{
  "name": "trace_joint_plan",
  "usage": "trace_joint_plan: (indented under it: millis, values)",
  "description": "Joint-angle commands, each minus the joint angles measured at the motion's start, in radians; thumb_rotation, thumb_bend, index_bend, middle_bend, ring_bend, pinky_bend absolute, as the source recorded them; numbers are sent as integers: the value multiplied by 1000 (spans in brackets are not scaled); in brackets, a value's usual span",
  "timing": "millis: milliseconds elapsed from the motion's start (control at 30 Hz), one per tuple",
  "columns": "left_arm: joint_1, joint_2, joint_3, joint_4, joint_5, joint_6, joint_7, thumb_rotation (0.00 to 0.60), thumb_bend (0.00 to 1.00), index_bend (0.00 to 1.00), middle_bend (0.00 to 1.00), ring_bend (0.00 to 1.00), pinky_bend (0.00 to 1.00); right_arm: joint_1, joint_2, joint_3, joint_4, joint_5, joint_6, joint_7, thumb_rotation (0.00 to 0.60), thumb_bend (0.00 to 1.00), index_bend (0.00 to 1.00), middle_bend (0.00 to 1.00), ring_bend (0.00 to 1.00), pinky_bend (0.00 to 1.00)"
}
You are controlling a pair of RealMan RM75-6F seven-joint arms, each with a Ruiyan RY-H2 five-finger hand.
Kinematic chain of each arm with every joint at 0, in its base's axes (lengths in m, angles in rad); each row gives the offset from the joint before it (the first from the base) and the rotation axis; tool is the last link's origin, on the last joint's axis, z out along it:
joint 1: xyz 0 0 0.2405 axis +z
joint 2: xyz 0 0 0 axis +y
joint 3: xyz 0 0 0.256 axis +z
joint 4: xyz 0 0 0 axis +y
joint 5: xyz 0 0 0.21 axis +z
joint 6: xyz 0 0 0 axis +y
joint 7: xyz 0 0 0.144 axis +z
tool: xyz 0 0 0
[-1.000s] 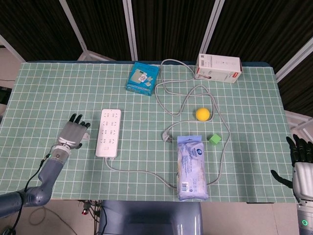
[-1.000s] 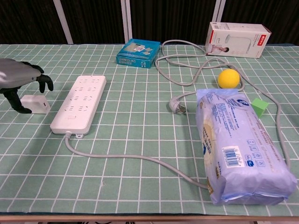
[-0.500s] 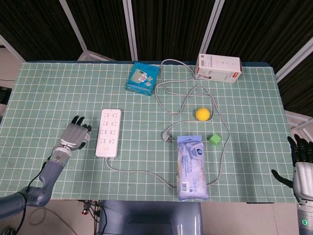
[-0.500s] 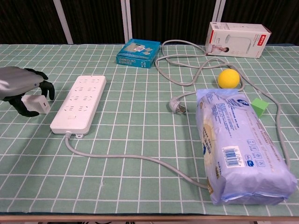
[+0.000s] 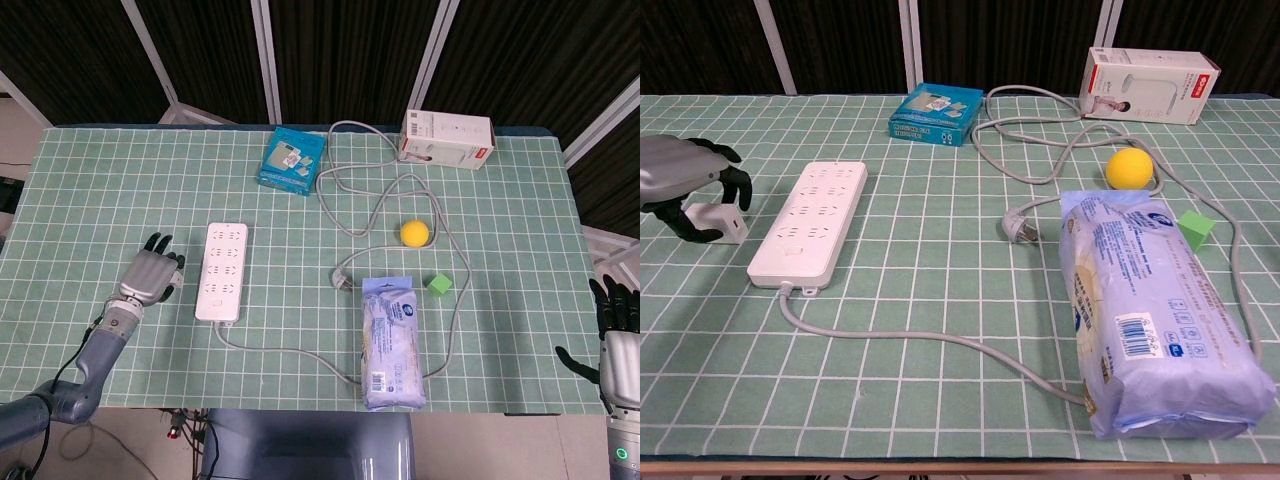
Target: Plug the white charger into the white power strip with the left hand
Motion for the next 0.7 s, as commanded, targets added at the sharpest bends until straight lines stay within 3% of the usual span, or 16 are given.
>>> trace_joint_plan:
  millis: [33,467,700]
  values:
    - [0,-1,0,5,4,-2,0,600,303,414,442,72,93,0,0,1,-1,3,-2,-3,600,130,0,0,0,0]
    - [-5,-10,0,15,27,-3,6,600,311,446,473,83,101,0,2,0,-5,13,-14,-4,600,130,0,0,0,0]
    - [-9,-15,1,18,35,-5,18,600,367,489,509,111,118,0,4,1,-9,14,-15,-5,600,130,0,0,0,0]
